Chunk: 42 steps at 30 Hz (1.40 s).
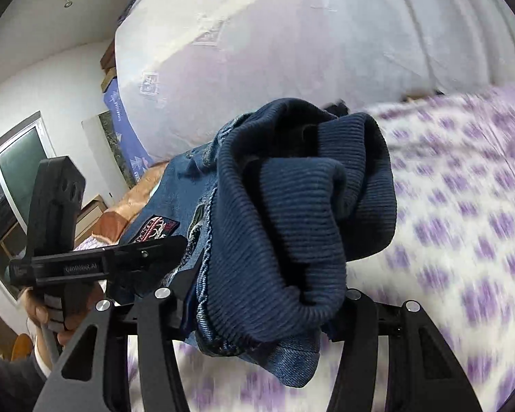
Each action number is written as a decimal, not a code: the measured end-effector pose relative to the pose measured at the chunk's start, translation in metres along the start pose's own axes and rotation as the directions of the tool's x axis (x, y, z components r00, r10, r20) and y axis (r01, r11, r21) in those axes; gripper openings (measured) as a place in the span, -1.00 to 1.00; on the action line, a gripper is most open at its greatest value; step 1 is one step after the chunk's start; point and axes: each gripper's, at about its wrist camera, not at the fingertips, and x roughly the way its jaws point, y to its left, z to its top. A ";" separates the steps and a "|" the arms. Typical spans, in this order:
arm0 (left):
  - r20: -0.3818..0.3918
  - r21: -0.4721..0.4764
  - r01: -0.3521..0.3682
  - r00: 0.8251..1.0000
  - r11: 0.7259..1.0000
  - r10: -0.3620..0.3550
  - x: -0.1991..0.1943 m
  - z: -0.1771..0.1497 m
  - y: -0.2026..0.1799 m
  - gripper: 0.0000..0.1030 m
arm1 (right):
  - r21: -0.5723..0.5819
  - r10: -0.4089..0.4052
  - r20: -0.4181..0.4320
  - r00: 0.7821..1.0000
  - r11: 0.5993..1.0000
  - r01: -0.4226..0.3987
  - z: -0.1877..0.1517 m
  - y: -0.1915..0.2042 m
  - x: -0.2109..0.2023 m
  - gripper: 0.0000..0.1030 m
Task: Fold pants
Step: 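Lift the folded jeans with both tools and carry them toward the clothes stack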
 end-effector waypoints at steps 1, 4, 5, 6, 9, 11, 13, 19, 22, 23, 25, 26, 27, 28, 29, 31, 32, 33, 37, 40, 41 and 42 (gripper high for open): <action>0.019 -0.009 -0.014 1.000 1.000 0.014 0.005 0.012 0.009 0.37 | -0.005 0.002 0.004 1.000 1.000 -0.002 0.010 -0.001 0.015 0.06; 0.024 -0.068 -0.057 0.998 0.996 0.059 0.032 0.041 0.043 0.38 | 0.038 0.025 -0.024 0.999 0.999 -0.024 0.030 -0.016 0.076 0.06; 0.018 -0.074 -0.074 0.997 0.994 0.075 0.043 0.046 0.053 0.39 | 0.058 0.030 -0.034 0.999 0.998 -0.028 0.030 -0.020 0.089 0.06; 0.007 -0.092 -0.093 0.996 0.991 0.094 0.060 0.049 0.070 0.40 | 0.086 0.033 -0.058 0.998 0.996 -0.028 0.027 -0.030 0.113 0.06; -0.095 -0.135 -0.139 0.987 0.981 0.127 0.121 0.041 0.106 0.43 | 0.167 0.019 -0.177 0.984 0.986 0.011 0.001 -0.057 0.173 0.06; -0.223 -0.172 -0.173 0.966 0.970 0.133 0.168 0.022 0.130 0.55 | 0.210 -0.005 -0.306 0.952 0.975 0.073 -0.026 -0.076 0.209 0.28; -0.167 -0.229 -0.139 0.981 0.963 0.102 0.183 0.004 0.147 0.82 | 0.237 0.045 -0.272 0.961 0.971 0.022 -0.038 -0.086 0.215 0.45; -0.173 -0.174 -0.190 0.972 0.966 0.160 0.178 0.011 0.129 0.68 | 0.221 0.060 -0.338 0.939 0.975 0.017 -0.027 -0.080 0.219 0.31; -0.165 -0.121 -0.264 0.956 0.957 0.243 0.166 0.019 0.103 0.48 | 0.253 0.136 -0.343 0.930 0.966 -0.047 -0.019 -0.085 0.207 0.06; -0.158 -0.117 -0.267 0.956 0.957 0.247 0.162 0.022 0.092 0.43 | 0.251 0.149 -0.339 0.929 0.966 -0.063 -0.017 -0.091 0.203 0.01; -0.148 -0.092 -0.243 0.962 0.966 0.228 0.151 0.032 0.063 0.43 | 0.209 0.137 -0.319 0.938 0.975 -0.071 -0.005 -0.090 0.183 -0.02; -0.139 -0.087 -0.213 0.970 0.973 0.200 0.147 0.037 0.049 0.43 | 0.183 0.123 -0.298 0.947 0.981 -0.070 0.000 -0.086 0.169 -0.02; -0.126 -0.080 -0.191 0.976 0.978 0.180 0.143 0.043 0.037 0.43 | 0.161 0.111 -0.256 0.960 0.984 -0.070 0.011 -0.088 0.147 -0.02; -0.101 -0.069 -0.161 0.983 0.984 0.154 0.138 0.051 0.020 0.43 | 0.145 0.098 -0.219 0.971 0.987 -0.067 0.022 -0.092 0.126 -0.02; -0.060 -0.053 -0.119 0.991 0.991 0.116 0.133 0.062 0.002 0.43 | 0.132 0.086 -0.180 0.980 0.989 -0.062 0.033 -0.097 0.106 -0.02; 0.015 -0.003 -0.046 0.999 0.999 0.046 0.124 0.080 -0.033 0.43 | 0.082 0.037 -0.069 0.997 0.996 -0.031 0.057 -0.110 0.058 -0.02; 0.046 0.023 -0.022 0.999 0.999 0.021 0.123 0.090 -0.049 0.43 | 0.048 -0.004 -0.008 1.000 0.999 0.005 0.071 -0.116 0.036 -0.02; 0.088 0.068 0.007 0.996 0.998 -0.013 0.127 0.109 -0.075 0.44 | 0.035 -0.031 0.032 0.999 0.999 0.030 0.079 -0.122 0.024 -0.02; 0.155 0.145 0.044 0.986 0.988 -0.066 0.169 0.164 -0.132 0.50 | 0.001 -0.153 0.158 0.976 0.988 0.154 0.121 -0.171 0.001 0.05; 0.139 0.150 0.036 0.989 0.988 -0.057 0.237 0.200 -0.154 0.51 | 0.049 -0.179 0.167 0.970 0.984 0.173 0.139 -0.228 0.030 0.11; 0.110 0.152 0.018 0.993 0.988 -0.035 0.268 0.206 -0.157 0.54 | 0.079 -0.198 0.143 0.970 0.979 0.188 0.141 -0.254 0.058 0.12; 0.078 0.150 -0.007 0.997 0.989 -0.005 0.299 0.209 -0.157 0.55 | 0.105 -0.211 0.117 0.970 0.974 0.199 0.138 -0.274 0.075 0.22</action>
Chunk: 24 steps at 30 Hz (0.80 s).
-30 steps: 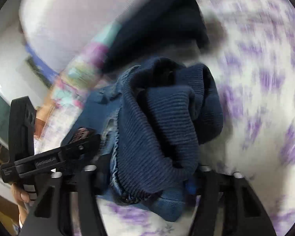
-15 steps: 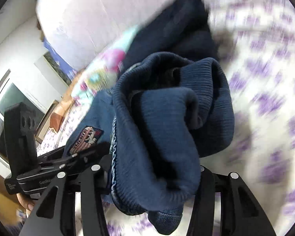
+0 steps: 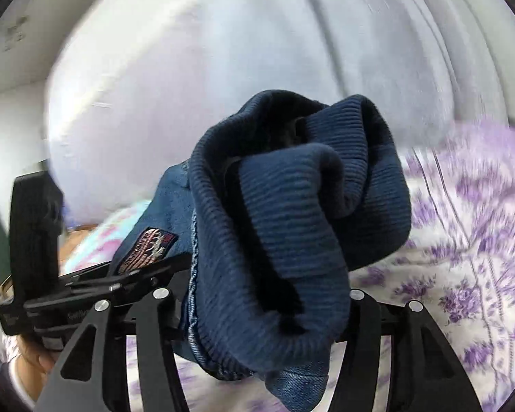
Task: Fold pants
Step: 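Lift the folded jeans with both tools and carry them toward the clothes stack, then lower the folded jeans beside the dark clothes stack and open both tools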
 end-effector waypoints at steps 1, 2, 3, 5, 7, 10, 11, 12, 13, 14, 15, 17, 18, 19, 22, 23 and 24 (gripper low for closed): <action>-0.037 -0.007 -0.030 0.999 1.000 0.029 0.024 -0.003 0.002 0.62 | 0.036 -0.020 -0.046 0.999 0.999 0.021 -0.008 -0.019 0.028 0.32; -0.092 -0.016 -0.083 0.992 0.996 0.081 0.055 -0.009 0.006 0.74 | 0.073 -0.057 -0.115 0.992 0.995 0.066 -0.020 -0.039 0.055 0.62; -0.170 0.004 -0.217 0.962 0.976 0.215 0.098 -0.023 0.012 0.80 | 0.080 -0.194 -0.225 0.955 0.973 0.216 -0.037 -0.061 0.089 0.77; -0.223 0.038 -0.318 0.921 0.947 0.318 0.148 -0.052 0.025 0.92 | 0.141 -0.295 -0.295 0.909 0.927 0.347 -0.068 -0.094 0.116 0.93; -0.111 0.000 -0.330 0.938 0.944 0.328 0.143 -0.060 0.025 0.92 | 0.228 -0.200 -0.282 0.938 0.936 0.268 -0.070 -0.105 0.108 0.93; -0.111 -0.045 -0.268 0.959 0.962 0.262 0.135 -0.061 0.031 0.92 | 0.053 -0.280 -0.281 0.918 0.950 0.307 -0.056 -0.084 0.092 0.93; -0.117 -0.063 -0.256 0.962 0.965 0.247 0.130 -0.061 0.035 0.92 | 0.034 -0.289 -0.267 0.919 0.951 0.309 -0.054 -0.077 0.087 0.92; -0.116 -0.058 -0.259 0.961 0.964 0.251 0.121 -0.063 0.042 0.92 | 0.008 -0.321 -0.258 0.912 0.943 0.334 -0.048 -0.066 0.081 0.92; -0.107 -0.036 -0.282 0.955 0.959 0.277 0.113 -0.061 0.039 0.92 | -0.021 -0.360 -0.234 0.903 0.931 0.365 -0.040 -0.059 0.075 0.92; -0.090 -0.007 -0.326 0.942 0.946 0.324 0.105 -0.059 0.036 0.90 | -0.060 -0.408 -0.160 0.899 0.913 0.404 -0.030 -0.046 0.059 0.92; -0.059 0.025 -0.332 0.941 0.943 0.333 0.088 -0.058 0.031 0.90 | -0.073 -0.432 -0.089 0.897 0.901 0.427 -0.020 -0.041 0.049 0.92; 0.061 0.097 -0.387 0.922 0.917 0.383 0.056 -0.056 0.011 0.90 | -0.052 -0.451 0.084 0.889 0.889 0.456 -0.011 -0.024 0.027 0.83; 0.088 0.103 -0.393 0.918 0.914 0.385 0.048 -0.055 0.012 0.90 | -0.041 -0.382 0.153 0.911 0.919 0.392 -0.010 -0.020 0.015 0.58; 0.091 0.106 -0.380 0.924 0.919 0.371 0.046 -0.055 0.012 0.90 | -0.049 -0.303 0.153 0.941 0.948 0.313 -0.004 -0.018 0.020 0.39; -0.108 0.150 -0.364 0.918 0.919 0.381 0.098 -0.064 0.024 0.92 | -0.036 -0.256 -0.103 0.961 0.967 0.254 -0.018 -0.036 0.076 -0.25; -0.132 0.137 -0.348 0.921 0.927 0.366 0.110 -0.067 0.028 0.92 | -0.042 -0.327 -0.202 0.923 0.945 0.325 -0.033 -0.051 0.100 -0.27; -0.105 0.068 -0.306 0.944 0.949 0.312 0.113 -0.070 0.036 0.92 | -0.066 -0.353 -0.204 0.913 0.936 0.347 -0.044 -0.054 0.107 -0.25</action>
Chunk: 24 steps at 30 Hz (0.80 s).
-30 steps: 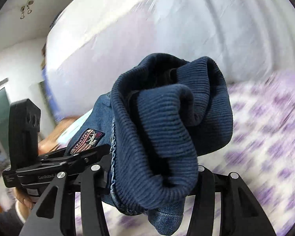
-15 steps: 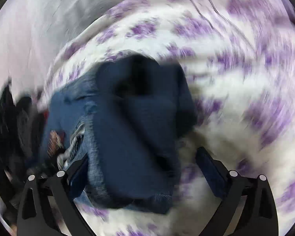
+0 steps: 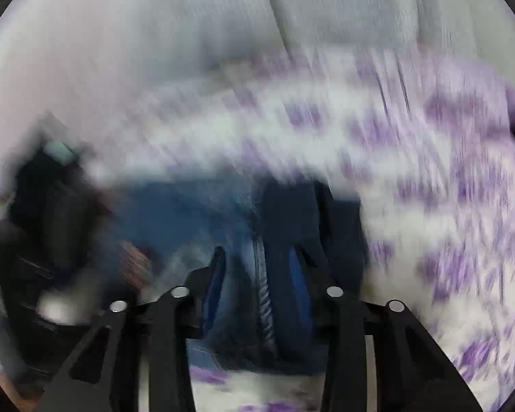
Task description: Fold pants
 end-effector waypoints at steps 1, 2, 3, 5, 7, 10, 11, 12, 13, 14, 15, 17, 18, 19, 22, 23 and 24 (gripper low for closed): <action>-0.012 -0.032 0.023 1.000 0.999 -0.023 0.002 0.003 0.001 0.92 | -0.057 -0.018 0.052 0.998 0.998 0.021 -0.007 0.007 -0.003 -0.15; -0.033 -0.066 0.020 0.999 0.998 -0.022 -0.001 0.006 0.002 0.92 | -0.133 -0.024 0.067 0.997 0.991 0.033 -0.012 0.015 -0.010 0.36; -0.040 -0.078 0.016 0.999 0.997 -0.019 -0.006 0.007 0.001 0.92 | -0.193 -0.031 0.052 0.998 0.980 0.041 -0.013 0.027 -0.018 0.60; -0.022 -0.066 -0.011 1.000 0.998 0.010 -0.029 0.005 -0.001 0.82 | -0.163 -0.036 0.110 0.993 0.985 0.054 -0.010 0.035 -0.046 0.60; 0.013 -0.051 0.022 1.000 0.998 -0.021 -0.064 -0.005 0.003 0.82 | -0.086 -0.015 0.120 0.993 0.996 0.025 -0.005 0.036 -0.082 0.76; 0.044 -0.046 0.054 0.998 0.997 -0.052 -0.120 -0.023 0.016 0.85 | -0.025 0.024 0.169 0.985 0.999 -0.020 0.002 0.044 -0.132 0.93; 0.066 -0.031 0.076 0.995 0.997 -0.074 -0.144 -0.032 0.021 0.86 | -0.027 0.020 0.192 0.981 1.000 -0.015 -0.001 0.053 -0.153 0.93; 0.082 -0.020 0.083 0.993 0.996 -0.082 -0.160 -0.041 0.027 0.87 | -0.032 0.012 0.203 0.979 0.999 -0.005 -0.009 0.061 -0.173 0.93; 0.102 -0.005 0.073 0.992 0.997 -0.073 -0.179 -0.050 0.031 0.89 | -0.037 0.004 0.211 0.977 0.999 0.004 -0.017 0.069 -0.187 0.93; 0.112 0.005 0.057 0.992 0.998 -0.057 -0.193 -0.058 0.036 0.90 | -0.036 0.001 0.219 0.976 0.999 0.007 -0.024 0.074 -0.201 0.93; 0.118 0.010 0.045 0.992 0.999 -0.046 -0.202 -0.065 0.038 0.90 | -0.026 0.001 0.241 0.971 1.000 0.005 -0.039 0.080 -0.217 0.93; 0.131 0.017 0.029 0.991 0.999 -0.031 -0.226 -0.083 0.048 0.90 | -0.007 -0.009 0.267 0.964 1.000 0.011 -0.062 0.091 -0.239 0.93; 0.128 0.010 0.028 0.991 1.000 -0.029 -0.234 -0.092 0.054 0.90 | -0.009 -0.022 0.273 0.962 1.000 0.026 -0.078 0.101 -0.251 0.93; 0.124 0.002 0.030 0.992 1.000 -0.030 -0.241 -0.100 0.058 0.90 | -0.016 -0.029 0.279 0.960 0.999 0.035 -0.089 0.107 -0.257 0.93; 0.114 -0.010 0.041 0.993 0.999 -0.039 -0.263 -0.131 0.072 0.90 | -0.031 -0.023 0.310 0.951 0.999 0.035 -0.123 0.129 -0.280 0.93; 0.114 -0.008 0.042 0.993 0.999 -0.041 -0.268 -0.138 0.074 0.90 | -0.030 -0.027 0.321 0.947 0.999 0.038 -0.130 0.133 -0.286 0.93; 0.116 -0.003 0.037 0.993 0.999 -0.037 -0.274 -0.147 0.078 0.90 | -0.024 -0.038 0.342 0.939 0.999 0.049 -0.140 0.139 -0.294 0.93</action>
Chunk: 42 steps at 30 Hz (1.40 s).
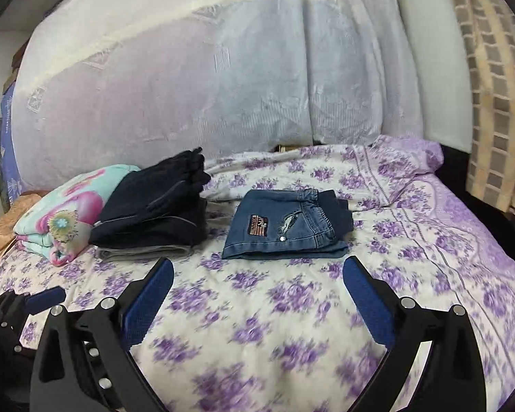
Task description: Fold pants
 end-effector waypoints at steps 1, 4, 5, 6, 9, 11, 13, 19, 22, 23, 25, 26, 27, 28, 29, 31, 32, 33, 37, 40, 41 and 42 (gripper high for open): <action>0.001 0.005 0.000 1.000 1.000 0.000 -0.005 -0.005 0.002 0.90 | 0.008 -0.004 0.014 1.000 1.000 0.004 -0.005 0.004 -0.008 0.93; 0.002 -0.014 0.009 1.000 1.000 -0.009 -0.013 -0.020 0.010 0.90 | 0.062 -0.003 0.044 0.999 0.998 0.000 -0.019 0.007 -0.021 0.93; 0.007 -0.020 0.013 1.000 1.000 -0.013 -0.014 -0.023 0.012 0.90 | 0.072 -0.006 0.057 0.998 0.997 0.002 -0.022 0.007 -0.024 0.93; 0.021 -0.026 0.021 1.000 0.999 -0.020 -0.016 -0.027 0.015 0.90 | 0.070 -0.020 0.080 0.997 0.997 0.015 -0.027 0.008 -0.027 0.93; 0.057 0.033 0.001 0.998 0.999 -0.003 -0.009 -0.036 0.018 0.90 | 0.013 -0.056 0.117 0.992 0.998 0.055 -0.043 0.012 -0.023 0.93; 0.043 0.076 -0.052 0.998 0.996 0.049 -0.001 -0.038 0.019 0.90 | -0.014 -0.053 0.094 0.994 0.998 0.054 -0.049 0.013 -0.016 0.93; 0.032 0.042 -0.047 0.998 0.998 0.045 0.004 -0.039 0.027 0.90 | -0.021 -0.045 0.059 0.997 0.999 0.047 -0.053 0.011 -0.005 0.93; -0.041 -0.023 0.033 0.999 0.999 -0.034 0.016 -0.040 0.037 0.90 | -0.009 -0.040 0.009 0.999 0.999 0.040 -0.059 0.005 0.009 0.93; -0.055 -0.023 0.034 0.998 0.999 -0.035 0.020 -0.043 0.037 0.90 | 0.009 -0.026 0.002 1.000 1.000 0.026 -0.059 0.002 0.009 0.93; -0.065 -0.027 0.035 0.997 0.999 -0.037 0.022 -0.044 0.036 0.90 | 0.014 -0.021 0.002 1.000 1.000 0.021 -0.059 0.002 0.009 0.93; -0.075 -0.035 0.036 0.996 0.999 -0.038 0.024 -0.044 0.036 0.90 | 0.028 -0.022 0.010 1.000 0.999 0.022 -0.058 0.001 0.006 0.93; -0.076 -0.037 0.037 0.996 0.999 -0.040 0.024 -0.044 0.037 0.90 | 0.033 -0.023 0.016 1.000 0.999 0.023 -0.058 0.001 0.004 0.93; -0.074 -0.038 0.040 0.996 0.998 -0.043 0.024 -0.045 0.037 0.90 | 0.033 -0.024 0.019 1.000 0.999 0.023 -0.058 0.001 0.003 0.93; -0.074 -0.036 0.039 0.996 0.999 -0.042 0.024 -0.045 0.036 0.90 | 0.029 -0.024 0.019 1.000 0.999 0.024 -0.057 0.001 0.003 0.93; -0.075 -0.036 0.038 0.996 0.999 -0.041 0.024 -0.045 0.036 0.90 | 0.024 -0.025 0.019 1.000 0.999 0.025 -0.057 0.002 0.003 0.93; -0.077 -0.048 0.043 0.996 0.998 -0.047 0.024 -0.046 0.037 0.91 | 0.017 -0.030 0.016 0.999 0.999 0.030 -0.058 0.003 0.005 0.93; -0.081 -0.053 0.049 0.995 0.997 -0.053 0.024 -0.046 0.038 0.91 | 0.014 -0.028 0.010 1.000 1.000 0.028 -0.059 0.003 0.006 0.93; -0.088 -0.056 0.057 0.994 0.997 -0.062 0.024 -0.046 0.038 0.91 | 0.015 -0.026 0.005 1.000 1.000 0.026 -0.059 0.003 0.007 0.93; -0.080 -0.054 0.054 0.995 0.997 -0.059 0.023 -0.046 0.038 0.91 | 0.016 -0.020 -0.005 1.000 1.000 0.020 -0.060 0.003 0.008 0.93; -0.086 -0.043 0.033 0.996 0.999 -0.036 0.023 -0.046 0.036 0.91 | 0.017 -0.006 -0.007 1.000 1.000 0.006 -0.059 0.003 0.007 0.93; -0.090 -0.045 0.033 0.995 0.998 -0.037 0.024 -0.046 0.036 0.91 | 0.012 -0.007 -0.003 1.000 1.000 0.007 -0.059 0.004 0.006 0.93; -0.092 -0.053 0.033 0.995 0.998 -0.038 0.024 -0.045 0.037 0.91 | 0.008 -0.008 -0.001 1.000 1.000 0.008 -0.059 0.004 0.006 0.93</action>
